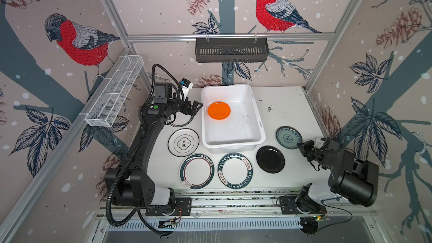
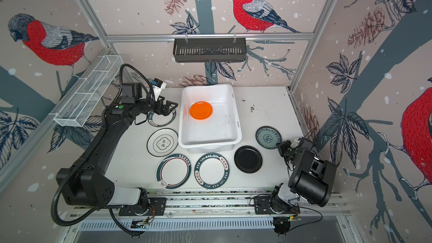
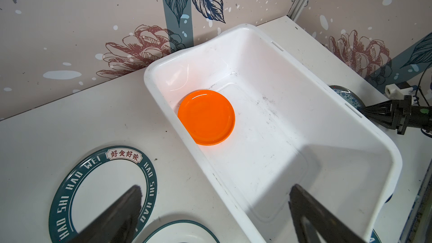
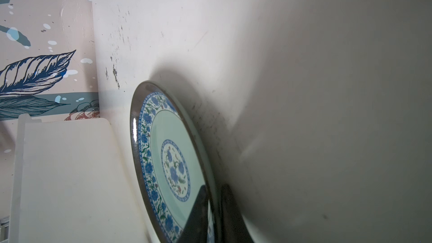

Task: Place the plates into the plastic bin on the countertop
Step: 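Grip the floral plate's rim with the right gripper and tilt it up, then lift the floral plate with the right gripper and carry it over the bin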

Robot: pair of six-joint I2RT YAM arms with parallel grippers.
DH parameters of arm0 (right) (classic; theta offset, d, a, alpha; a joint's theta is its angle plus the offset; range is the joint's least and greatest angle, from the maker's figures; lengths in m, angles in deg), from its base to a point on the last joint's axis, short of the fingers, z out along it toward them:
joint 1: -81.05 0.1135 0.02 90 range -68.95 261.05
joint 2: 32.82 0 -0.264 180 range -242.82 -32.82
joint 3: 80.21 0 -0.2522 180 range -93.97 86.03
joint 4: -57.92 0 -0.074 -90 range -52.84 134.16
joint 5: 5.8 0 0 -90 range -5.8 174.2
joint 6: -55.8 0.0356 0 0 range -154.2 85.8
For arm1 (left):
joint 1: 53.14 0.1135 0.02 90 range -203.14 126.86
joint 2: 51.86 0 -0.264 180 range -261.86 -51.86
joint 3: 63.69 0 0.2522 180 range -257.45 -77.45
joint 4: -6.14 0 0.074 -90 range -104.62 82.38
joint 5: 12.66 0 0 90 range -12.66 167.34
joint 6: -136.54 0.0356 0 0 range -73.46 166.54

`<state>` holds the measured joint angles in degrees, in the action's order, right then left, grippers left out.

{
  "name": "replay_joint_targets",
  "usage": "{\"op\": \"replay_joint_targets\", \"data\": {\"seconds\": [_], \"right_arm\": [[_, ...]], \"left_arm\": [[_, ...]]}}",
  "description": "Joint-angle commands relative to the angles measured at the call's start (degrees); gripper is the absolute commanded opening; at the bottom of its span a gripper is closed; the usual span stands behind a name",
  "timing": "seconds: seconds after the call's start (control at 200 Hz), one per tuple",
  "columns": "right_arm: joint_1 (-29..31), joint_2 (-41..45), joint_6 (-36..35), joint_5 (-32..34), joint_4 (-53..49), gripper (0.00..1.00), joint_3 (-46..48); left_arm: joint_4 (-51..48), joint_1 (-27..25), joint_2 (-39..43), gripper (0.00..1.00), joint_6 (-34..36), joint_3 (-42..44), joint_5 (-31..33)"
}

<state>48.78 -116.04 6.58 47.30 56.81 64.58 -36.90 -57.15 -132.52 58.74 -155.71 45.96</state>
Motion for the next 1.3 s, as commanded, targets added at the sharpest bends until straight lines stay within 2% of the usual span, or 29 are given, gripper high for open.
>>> {"op": "replay_joint_targets", "data": {"seconds": [0.0, 0.255, 0.43, 0.8, 1.071, 1.296], "right_arm": [[-0.1, -0.4, 0.7, 4.5, -6.5, 0.13, 0.7], [-0.3, -0.5, 1.4, 3.5, -5.5, 0.1, 0.4], [-0.3, 0.3, 2.1, 1.9, -4.4, 0.04, -0.2], [0.3, 7.1, 3.0, 1.7, -8.5, 0.04, -6.5], [5.7, 10.1, 3.1, 6.1, -13.4, 0.04, -14.3], [11.8, 10.6, 6.6, 7.4, -13.4, 0.04, -20.3]], "left_arm": [[0.5, -0.1, 0.3, 0.98, 0.2, -0.5, -0.3], [0.2, -0.2, 0.2, 0.97, -0.1, -0.9, -0.6], [0.0, -0.2, 0.2, 0.97, 0.1, -1.4, -0.1], [-0.2, -0.3, 0.3, 0.97, -0.3, -2.3, 0.4], [0.3, -0.2, 0.2, 0.97, -0.6, -2.0, 0.1], [0.1, -0.4, 0.6, 0.97, -0.8, -2.2, 1.0]]}}
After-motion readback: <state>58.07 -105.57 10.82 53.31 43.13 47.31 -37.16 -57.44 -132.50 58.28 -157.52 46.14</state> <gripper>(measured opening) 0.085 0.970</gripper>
